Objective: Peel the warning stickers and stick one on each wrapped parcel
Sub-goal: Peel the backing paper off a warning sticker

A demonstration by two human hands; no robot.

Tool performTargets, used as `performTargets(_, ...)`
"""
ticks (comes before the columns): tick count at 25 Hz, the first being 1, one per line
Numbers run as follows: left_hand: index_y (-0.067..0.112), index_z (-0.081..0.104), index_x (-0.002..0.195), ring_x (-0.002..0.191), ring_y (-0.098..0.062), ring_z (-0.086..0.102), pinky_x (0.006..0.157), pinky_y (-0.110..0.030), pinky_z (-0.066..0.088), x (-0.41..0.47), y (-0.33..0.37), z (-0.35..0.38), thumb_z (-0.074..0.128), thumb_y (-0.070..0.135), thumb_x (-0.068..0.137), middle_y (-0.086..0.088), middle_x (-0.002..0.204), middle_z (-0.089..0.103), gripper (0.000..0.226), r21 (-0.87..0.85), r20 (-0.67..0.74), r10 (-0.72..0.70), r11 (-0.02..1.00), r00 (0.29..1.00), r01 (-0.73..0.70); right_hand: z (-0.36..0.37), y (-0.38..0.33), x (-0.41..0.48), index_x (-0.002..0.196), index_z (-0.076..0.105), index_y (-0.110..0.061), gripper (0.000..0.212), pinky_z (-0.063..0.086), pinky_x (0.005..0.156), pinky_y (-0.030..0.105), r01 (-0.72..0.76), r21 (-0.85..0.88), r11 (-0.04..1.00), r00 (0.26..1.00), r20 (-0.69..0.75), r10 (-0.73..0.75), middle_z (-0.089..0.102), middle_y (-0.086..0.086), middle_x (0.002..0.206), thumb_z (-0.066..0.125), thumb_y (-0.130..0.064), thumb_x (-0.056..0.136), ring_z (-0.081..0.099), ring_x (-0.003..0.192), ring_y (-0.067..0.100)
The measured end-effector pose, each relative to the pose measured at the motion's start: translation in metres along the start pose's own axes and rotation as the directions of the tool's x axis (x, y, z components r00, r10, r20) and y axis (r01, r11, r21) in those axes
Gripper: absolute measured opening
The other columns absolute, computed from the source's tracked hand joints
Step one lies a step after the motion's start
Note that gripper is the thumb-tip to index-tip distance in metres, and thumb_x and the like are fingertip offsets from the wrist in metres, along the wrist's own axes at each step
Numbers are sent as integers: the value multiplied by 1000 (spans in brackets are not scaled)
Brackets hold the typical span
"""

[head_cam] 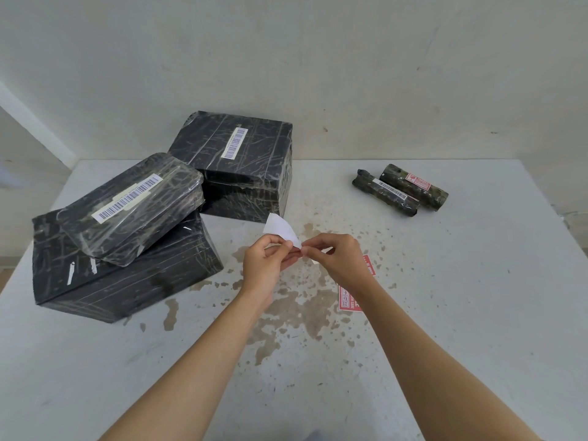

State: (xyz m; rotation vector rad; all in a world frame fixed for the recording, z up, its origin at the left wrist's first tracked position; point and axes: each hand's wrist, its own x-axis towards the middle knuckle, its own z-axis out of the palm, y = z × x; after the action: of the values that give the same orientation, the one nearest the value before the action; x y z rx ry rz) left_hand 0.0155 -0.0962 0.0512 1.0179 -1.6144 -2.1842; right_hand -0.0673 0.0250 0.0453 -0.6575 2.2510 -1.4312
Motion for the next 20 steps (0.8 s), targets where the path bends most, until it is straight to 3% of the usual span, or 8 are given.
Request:
performTargets(7, -8, 62, 99, 83, -28, 71, 75, -24, 57, -3, 1, 2, 62, 5, 89, -23, 89, 71, 16, -54, 3, 1, 999, 1000, 0, 3, 0, 0, 74, 70, -17, 6, 50, 68, 24, -11, 7, 1000, 994, -109, 11, 68, -11, 71, 73, -15, 79, 61, 71, 2)
performTargets(11, -7, 61, 100, 82, -24, 72, 71, -22, 57, -4, 3, 2, 61, 4, 89, -21, 89, 72, 15, -83, 16, -26, 996, 1000, 27, 4, -2, -1, 75, 73, -17, 5, 47, 67, 16, 15, -22, 1000, 996, -93, -17, 69, -12, 73, 75, -21, 78, 62, 72, 1)
performTargets(16, -8, 60, 100, 88, -22, 71, 80, -24, 56, -2, 2, 4, 61, 5, 90, -20, 94, 72, 17, -68, 22, -1, 998, 1000, 3, 4, -5, 0, 78, 74, -15, 3, 53, 70, 23, -16, 26, 1000, 993, -118, 19, 71, -8, 75, 73, -18, 79, 64, 74, 3)
performTargets(20, -7, 60, 102, 94, -20, 70, 83, -21, 55, -3, 1, 4, 58, 6, 92, -17, 98, 71, 17, -74, 29, 34, 997, 999, -32, 4, -8, 1, 79, 74, -12, 9, 51, 71, 19, -62, 102, 993, 987, -142, 76, 72, -2, 75, 74, -20, 78, 66, 73, 7)
